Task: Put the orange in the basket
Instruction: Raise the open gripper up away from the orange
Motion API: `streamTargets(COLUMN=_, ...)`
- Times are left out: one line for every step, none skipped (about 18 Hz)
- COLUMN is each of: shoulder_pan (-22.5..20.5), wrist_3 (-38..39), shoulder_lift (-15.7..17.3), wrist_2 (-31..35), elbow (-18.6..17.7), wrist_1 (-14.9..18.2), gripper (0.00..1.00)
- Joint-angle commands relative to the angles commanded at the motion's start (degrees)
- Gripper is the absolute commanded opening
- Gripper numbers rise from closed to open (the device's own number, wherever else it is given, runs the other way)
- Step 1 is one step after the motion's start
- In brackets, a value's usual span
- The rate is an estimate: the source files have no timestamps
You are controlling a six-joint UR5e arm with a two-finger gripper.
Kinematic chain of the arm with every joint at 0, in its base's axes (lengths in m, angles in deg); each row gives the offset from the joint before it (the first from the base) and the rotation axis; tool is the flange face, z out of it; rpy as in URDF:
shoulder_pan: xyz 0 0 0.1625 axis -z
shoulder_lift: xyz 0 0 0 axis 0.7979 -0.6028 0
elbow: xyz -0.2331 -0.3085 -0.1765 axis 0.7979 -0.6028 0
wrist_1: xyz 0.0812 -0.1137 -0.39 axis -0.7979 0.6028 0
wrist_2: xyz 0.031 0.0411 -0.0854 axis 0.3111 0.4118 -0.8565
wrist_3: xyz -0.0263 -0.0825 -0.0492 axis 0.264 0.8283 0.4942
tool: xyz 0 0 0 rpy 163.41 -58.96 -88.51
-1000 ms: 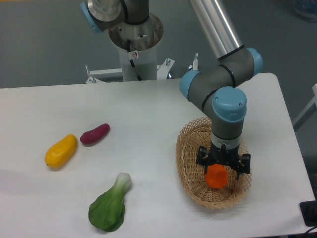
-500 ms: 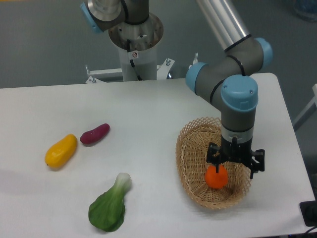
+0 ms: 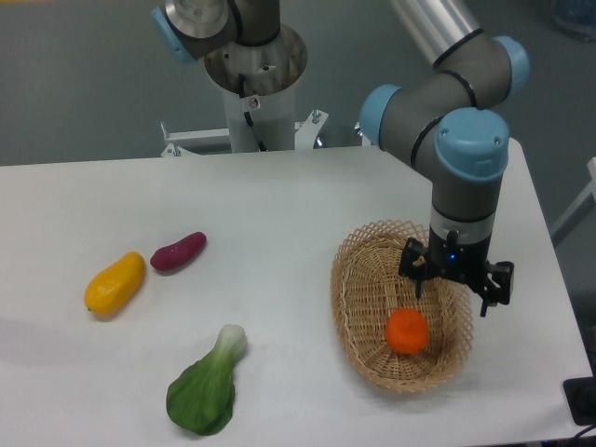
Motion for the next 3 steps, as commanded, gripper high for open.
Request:
streamTargets(shoulder_pan=0.0, wrist_3=-0.1, shoulder_lift=0.1, wrist_2=0.1, elbow=0.1, wrist_1=0.4, gripper=1.00)
streamTargets(shoulder_pan=0.0, wrist_3=-0.2, shoulder_lift=0.1, wrist_2=0.1, elbow=0.1, wrist_1=0.7, gripper=1.00)
streamTargets(shoulder_pan=0.0, wrist_3=-0.2, shoulder_lift=0.1, wrist_2=0.1, elbow=0.1, wrist_1=1.0, gripper=1.00)
